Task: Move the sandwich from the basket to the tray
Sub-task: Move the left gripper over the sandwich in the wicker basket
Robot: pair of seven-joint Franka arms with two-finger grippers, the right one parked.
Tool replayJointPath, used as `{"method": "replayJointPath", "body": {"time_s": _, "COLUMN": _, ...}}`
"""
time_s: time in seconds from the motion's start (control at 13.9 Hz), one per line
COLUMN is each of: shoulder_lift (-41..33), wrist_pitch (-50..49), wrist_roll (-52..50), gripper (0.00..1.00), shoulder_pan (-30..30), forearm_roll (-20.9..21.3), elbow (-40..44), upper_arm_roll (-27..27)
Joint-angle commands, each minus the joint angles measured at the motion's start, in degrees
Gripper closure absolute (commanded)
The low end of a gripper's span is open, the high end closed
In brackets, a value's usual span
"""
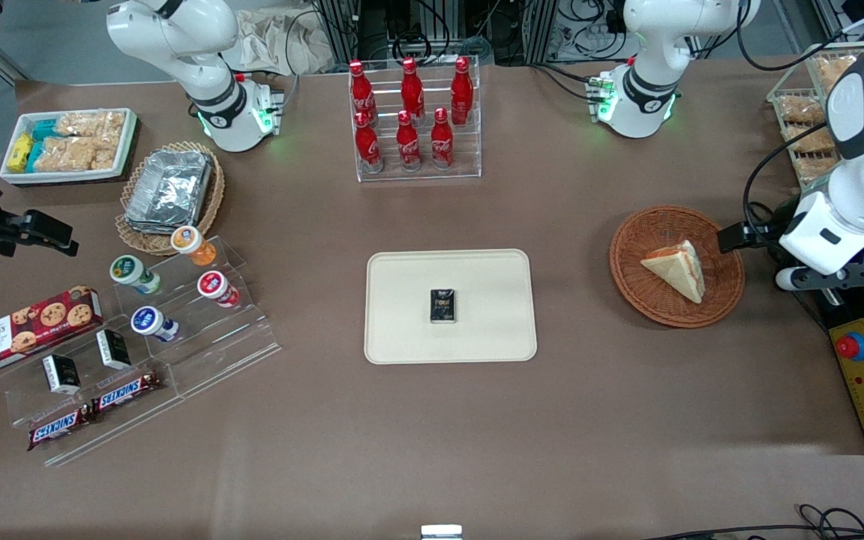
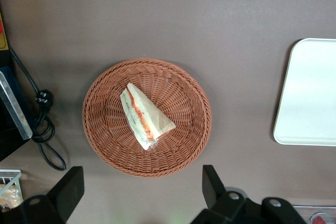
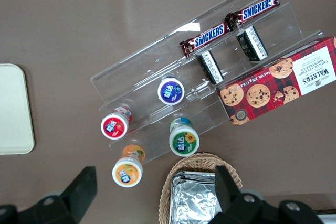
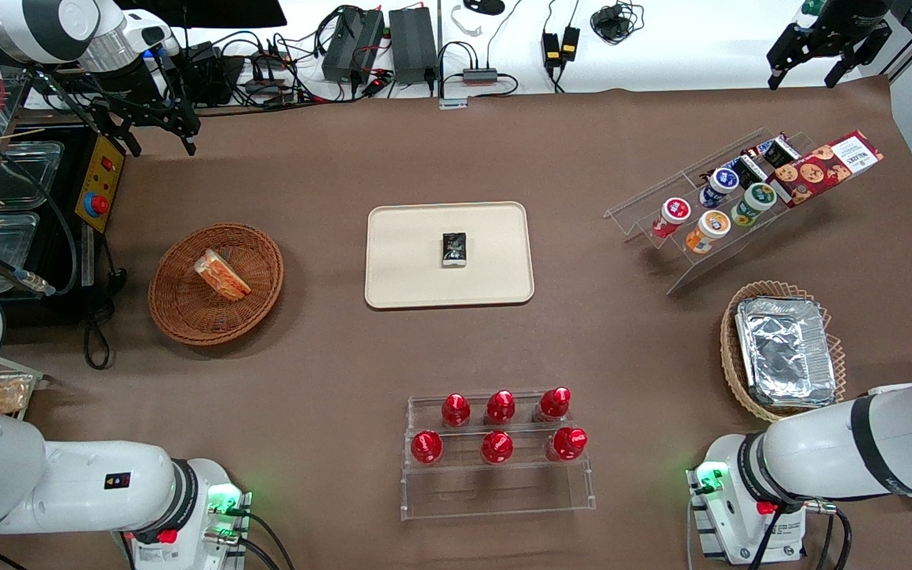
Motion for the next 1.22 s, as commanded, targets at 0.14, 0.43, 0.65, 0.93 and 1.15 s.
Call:
{"method": "replayJointPath", "body": {"time_s": 0.14, "shoulder_lift": 0.29, "wrist_pitch": 0.35, "wrist_roll": -0.34, "gripper": 0.00, "shoulder_pan": 0.29, "forearm_roll": -0.23, "elbow": 0.77, "upper_arm_roll": -0.09}}
{"method": "replayJointPath", "body": {"time_s": 0.43, "shoulder_lift": 0.29, "wrist_pitch": 0.09, "wrist_roll": -0.26, "gripper": 0.00, "shoulder_pan": 0.37, "forearm_roll": -0.14, "elbow": 0.68, "upper_arm_roll": -0.09}}
{"method": "replayJointPath", "body": {"time_s": 0.65, "shoulder_lift": 0.29, "wrist_pitch": 0.09, "wrist_roll": -0.43, "gripper": 0.00, "shoulder_pan": 0.37, "forearm_roll": 0.29, "elbow": 0.68, "upper_arm_roll": -0.09}}
{"method": "replayJointPath", "body": {"time_s": 0.93, "shoulder_lift": -0.50, "wrist_pitch": 0.61, "wrist_roll": -0.61, "gripper": 0.00, "shoulder_pan": 0.81, "forearm_roll": -0.32, "elbow": -0.28, "upper_arm_roll": -0.09}}
{"method": "replayJointPath", "body": {"time_s": 1.15, "shoulder_lift": -3.73, "wrist_pitch": 5.43, "wrist_roll": -2.53, "gripper": 0.00, "shoulder_pan": 0.99, "forearm_roll": -0.41, "elbow": -6.84, "upper_arm_roll": 0.00}}
